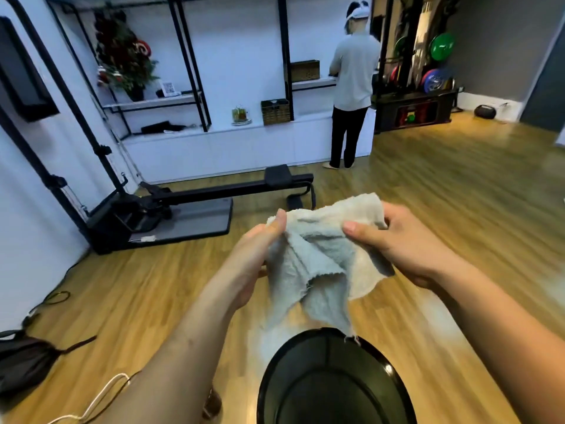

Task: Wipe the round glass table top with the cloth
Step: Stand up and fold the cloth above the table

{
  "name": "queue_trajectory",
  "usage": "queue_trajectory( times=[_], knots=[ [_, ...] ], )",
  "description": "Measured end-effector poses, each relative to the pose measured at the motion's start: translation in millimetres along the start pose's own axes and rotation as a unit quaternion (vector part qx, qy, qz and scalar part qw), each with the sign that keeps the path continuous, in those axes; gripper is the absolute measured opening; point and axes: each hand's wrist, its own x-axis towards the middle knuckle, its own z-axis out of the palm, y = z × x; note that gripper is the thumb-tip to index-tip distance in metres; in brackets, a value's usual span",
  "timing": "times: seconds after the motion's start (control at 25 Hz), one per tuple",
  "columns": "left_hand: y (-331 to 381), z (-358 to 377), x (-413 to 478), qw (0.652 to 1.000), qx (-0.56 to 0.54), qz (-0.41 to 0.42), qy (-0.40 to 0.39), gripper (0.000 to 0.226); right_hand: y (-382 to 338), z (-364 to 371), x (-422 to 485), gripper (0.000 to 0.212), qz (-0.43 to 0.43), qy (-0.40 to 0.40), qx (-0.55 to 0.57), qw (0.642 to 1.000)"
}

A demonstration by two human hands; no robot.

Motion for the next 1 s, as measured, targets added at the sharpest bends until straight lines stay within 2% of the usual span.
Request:
queue_trajectory(
  times=[0.04, 0.12, 0.2, 0.28, 0.32, 0.4, 0.44, 0.52, 0.64, 0.72, 0.8, 0.92, 0.96, 1.0],
  knots=[
    [0, 11, -1, 1.0, 0.004, 0.006, -0.001, 0.052, -19, -4, 0, 0.015, -0.032, 0.001, -0.066, 0.997],
    [0, 29, -3, 1.0, -0.005, 0.024, 0.006, 0.027, -49, -17, 8, 0.008, -0.077, 0.004, -0.167, 0.983],
    [-5, 37, -6, 0.998, -0.059, 0.017, -0.014, 0.037, -73, -33, 15, 0.01, -0.094, 0.009, -0.237, 0.967],
    [-11, 34, -11, 0.99, -0.109, 0.009, -0.092, 0.056, -87, -48, 21, 0.01, -0.09, -0.003, -0.279, 0.956],
    [-11, 33, -14, 0.982, -0.123, -0.001, -0.142, 0.057, -92, -53, 23, 0.009, -0.089, -0.015, -0.306, 0.948],
    [-9, 36, -25, 0.971, -0.094, -0.023, -0.219, 0.042, -101, -53, 26, 0.009, -0.097, -0.039, -0.358, 0.928],
    [-8, 41, -30, 0.97, -0.083, -0.041, -0.226, 0.036, -103, -51, 30, 0.01, -0.109, -0.043, -0.384, 0.916],
    [-10, 49, -34, 0.968, -0.127, -0.086, -0.2, 0.033, -105, -45, 36, 0.008, -0.152, -0.029, -0.445, 0.882],
    [-9, 46, -35, 0.939, -0.28, -0.129, -0.153, 0.037, -92, -33, 25, 0.007, -0.283, -0.011, -0.467, 0.838],
    [-7, 31, -34, 0.932, -0.319, -0.112, -0.131, 0.05, -60, -21, -1, 0.03, -0.369, -0.045, -0.496, 0.784],
    [-5, 16, -31, 0.933, -0.325, -0.092, -0.124, 0.059, -17, -7, -29, 0.036, -0.404, -0.078, -0.532, 0.74],
    [-4, 6, -36, 0.951, -0.285, -0.068, -0.101, 0.061, 35, 11, -52, 0.045, -0.37, -0.138, -0.564, 0.725],
    [-6, 5, -39, 0.958, -0.264, -0.066, -0.093, 0.06, 42, 13, -56, 0.043, -0.361, -0.159, -0.556, 0.732],
    [-9, 5, -41, 0.965, -0.241, -0.066, -0.084, 0.059, 42, 14, -59, 0.035, -0.348, -0.165, -0.527, 0.758]
  ],
)
